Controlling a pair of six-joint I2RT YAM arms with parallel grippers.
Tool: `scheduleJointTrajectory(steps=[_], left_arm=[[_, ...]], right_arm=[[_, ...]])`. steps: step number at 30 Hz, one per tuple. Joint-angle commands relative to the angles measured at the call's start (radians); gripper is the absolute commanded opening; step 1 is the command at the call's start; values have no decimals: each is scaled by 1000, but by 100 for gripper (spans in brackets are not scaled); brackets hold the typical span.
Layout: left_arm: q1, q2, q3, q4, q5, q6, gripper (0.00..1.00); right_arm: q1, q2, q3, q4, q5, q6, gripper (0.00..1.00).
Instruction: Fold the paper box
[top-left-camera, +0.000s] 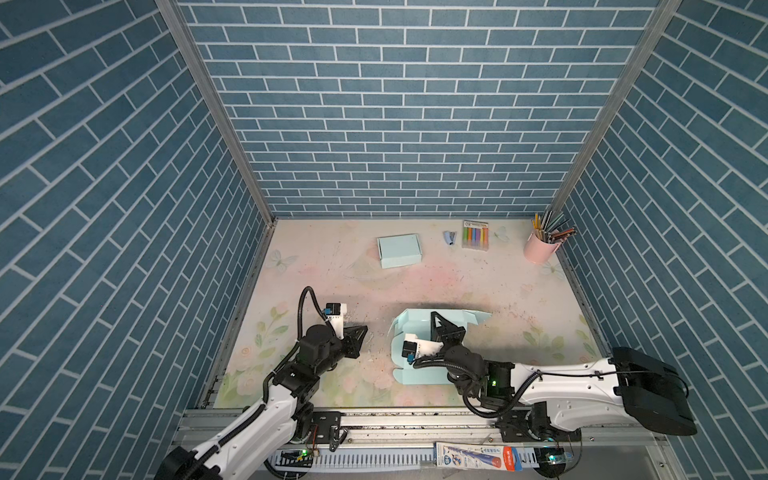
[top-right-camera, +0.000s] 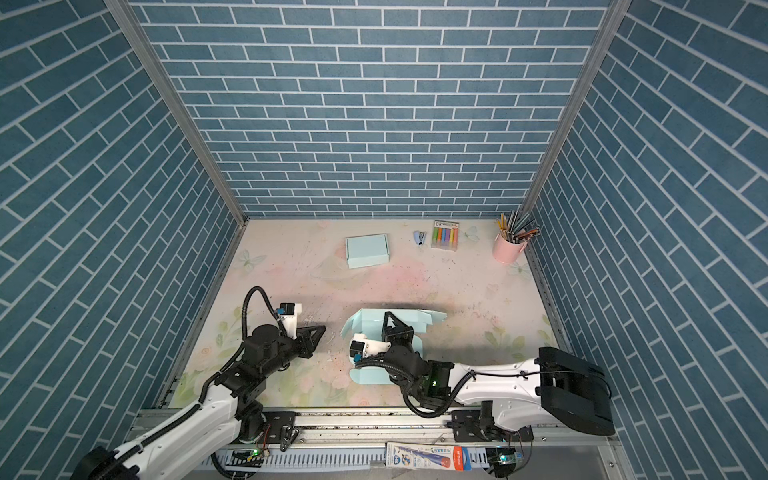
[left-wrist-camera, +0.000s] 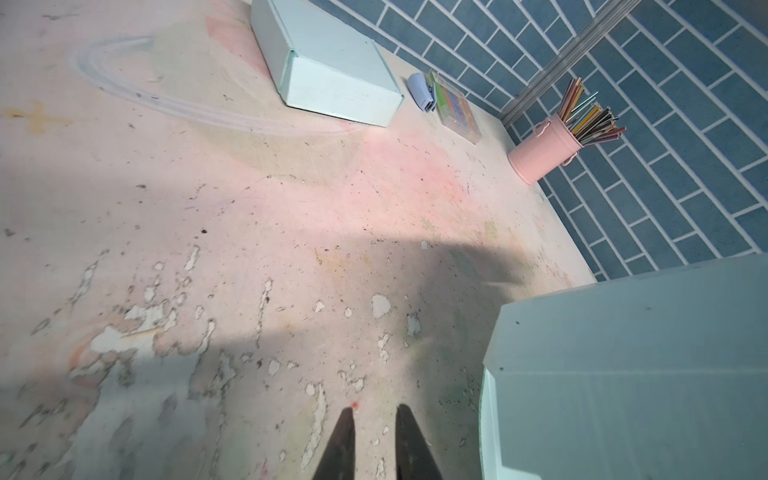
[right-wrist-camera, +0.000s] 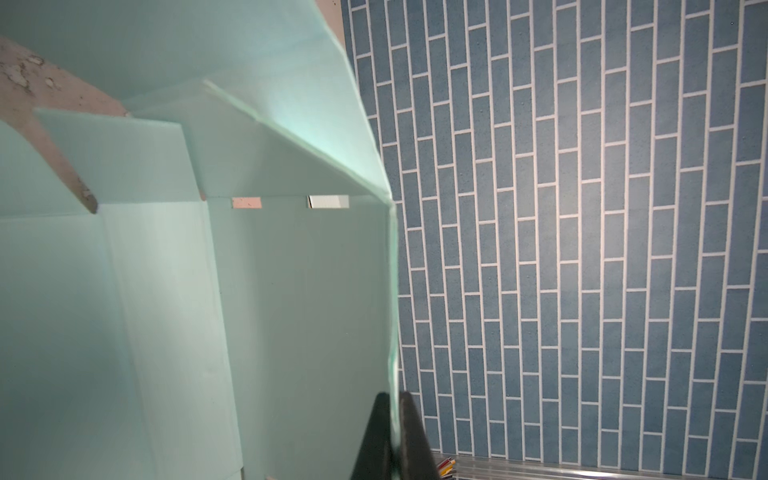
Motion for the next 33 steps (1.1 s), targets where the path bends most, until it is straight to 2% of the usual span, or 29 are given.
scheduleJointTrajectory(steps=[1, 3, 6, 9, 18, 21, 25, 28, 33], left_arm=[[-6, 120, 104, 111, 112, 51, 19], [-70, 188, 149, 111, 109, 83, 19], [-197, 230, 178, 73, 30, 131, 20], [-260, 237, 154, 76, 12, 131, 20], [-332, 236, 117, 97, -17, 157, 26], [-342, 257, 83, 161, -43, 179, 28], [-344, 323, 71, 244, -95, 192, 30], [-348, 377, 95, 298, -95, 217, 36], [-352, 476, 109, 392, -110, 252, 42]], right_arm=[[7, -14, 7, 12, 10, 2, 6], [7, -5, 8, 7, 10, 2, 6], [7, 9, 4, 5, 13, -6, 6], [7, 25, 9, 26, 13, -18, 6], [8, 73, 15, 32, 4, -40, 6], [14, 78, 16, 25, 5, -41, 6], [22, 87, 13, -1, 4, -26, 6], [24, 113, 14, -5, 7, -26, 6], [24, 131, 10, -15, 0, -13, 7]])
